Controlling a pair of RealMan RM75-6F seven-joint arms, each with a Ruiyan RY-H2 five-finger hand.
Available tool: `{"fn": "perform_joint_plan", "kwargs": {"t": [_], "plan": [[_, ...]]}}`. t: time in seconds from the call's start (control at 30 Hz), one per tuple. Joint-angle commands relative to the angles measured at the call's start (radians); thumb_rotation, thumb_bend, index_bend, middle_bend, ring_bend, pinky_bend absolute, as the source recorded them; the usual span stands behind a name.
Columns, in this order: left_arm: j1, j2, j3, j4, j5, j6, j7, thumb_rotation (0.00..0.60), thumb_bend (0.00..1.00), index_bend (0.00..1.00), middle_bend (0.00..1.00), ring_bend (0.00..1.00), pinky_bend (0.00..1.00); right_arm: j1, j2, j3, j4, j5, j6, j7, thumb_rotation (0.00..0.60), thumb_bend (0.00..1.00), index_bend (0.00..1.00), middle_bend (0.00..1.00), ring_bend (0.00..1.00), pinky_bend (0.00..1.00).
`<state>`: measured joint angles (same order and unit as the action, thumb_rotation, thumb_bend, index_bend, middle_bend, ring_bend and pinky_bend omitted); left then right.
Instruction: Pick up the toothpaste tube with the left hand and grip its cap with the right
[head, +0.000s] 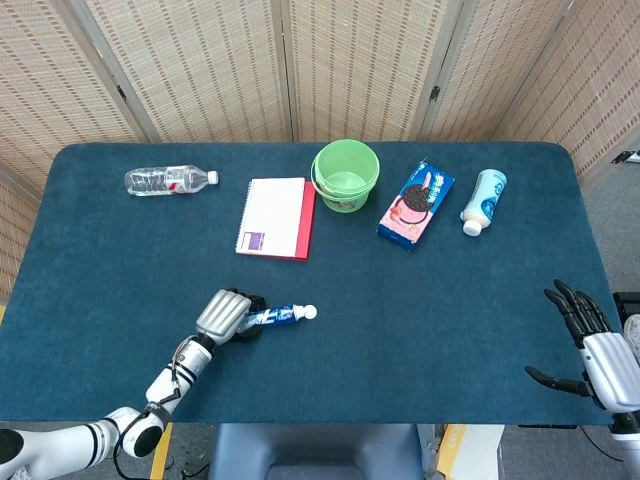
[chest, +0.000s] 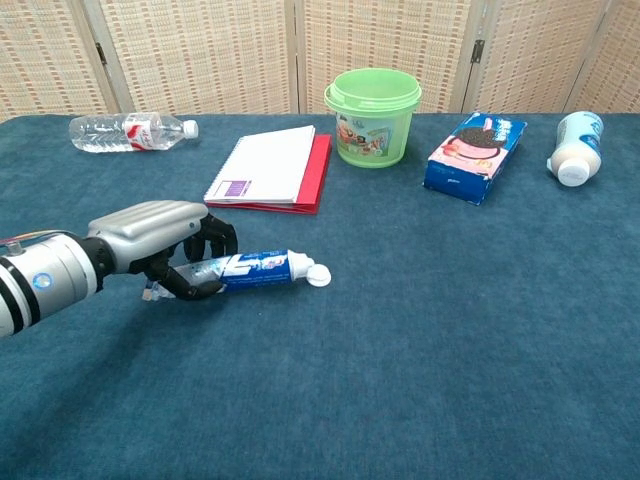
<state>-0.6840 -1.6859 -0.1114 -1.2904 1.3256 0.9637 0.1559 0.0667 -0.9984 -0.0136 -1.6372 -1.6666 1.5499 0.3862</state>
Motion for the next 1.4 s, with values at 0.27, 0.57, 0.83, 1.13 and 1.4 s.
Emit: {"fn": "perform_joint_plan", "kwargs": {"t": [0.27,0.57,0.83,1.13,1.4], "plan": [[-0.030,0.075,0.036,0.065,0.282,0.176,-0.369,0.600,0.55,0.69,0.77,0.68,0.63,0.061,0.002,0.020,-0.069,-0.075,-0.026,-0.072,0.589,0.00,0.00,0.00,0.00,0.00],[-0.062,0.190,0.025,-0.111,0.344,0.219,-0.430,0.600,0.55,0.69,0.77,0.68,0.62,0.185,-0.003,0.070,-0.207,-0.148,-0.129,-0.196,0.589,0.00,0.00,0.00,0.00,0.00],[-0.073,0.256,0.019,-0.249,0.335,0.211,-0.491,0.600,0.55,0.69,0.77,0.68,0.62,0.300,-0.032,0.121,-0.279,-0.116,-0.264,-0.281,0.588,0.00,0.00,0.00,0.00,0.00],[-0.075,0.294,0.037,-0.314,0.359,0.213,-0.502,0.600,0.55,0.69,0.78,0.68,0.62,0.379,-0.094,0.154,-0.274,-0.068,-0.341,-0.335,0.585,0.00,0.00,0.00,0.00,0.00],[-0.079,0.313,0.040,-0.357,0.359,0.211,-0.545,0.600,0.55,0.70,0.78,0.69,0.62,0.419,-0.154,0.165,-0.248,-0.054,-0.349,-0.349,0.586,0.00,0.00,0.00,0.00,0.00]]}}
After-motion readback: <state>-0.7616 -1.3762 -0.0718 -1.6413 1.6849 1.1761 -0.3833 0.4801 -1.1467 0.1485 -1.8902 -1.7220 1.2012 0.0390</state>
